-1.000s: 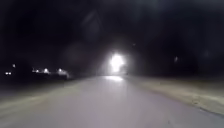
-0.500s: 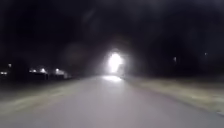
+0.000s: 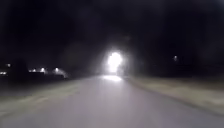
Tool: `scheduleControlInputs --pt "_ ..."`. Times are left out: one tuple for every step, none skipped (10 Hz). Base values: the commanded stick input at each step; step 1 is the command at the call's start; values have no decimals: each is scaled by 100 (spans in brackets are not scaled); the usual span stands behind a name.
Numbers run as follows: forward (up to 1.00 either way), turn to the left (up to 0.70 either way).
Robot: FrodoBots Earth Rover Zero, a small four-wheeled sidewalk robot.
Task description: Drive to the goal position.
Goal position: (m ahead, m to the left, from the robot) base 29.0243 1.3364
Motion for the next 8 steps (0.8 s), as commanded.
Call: scheduleControlInputs --pt "100 0" --pt "100 0" --pt "100 2" --pt "100 2" --pt "100 3" --pt "100 3" --pt "100 3" --pt "100 2"
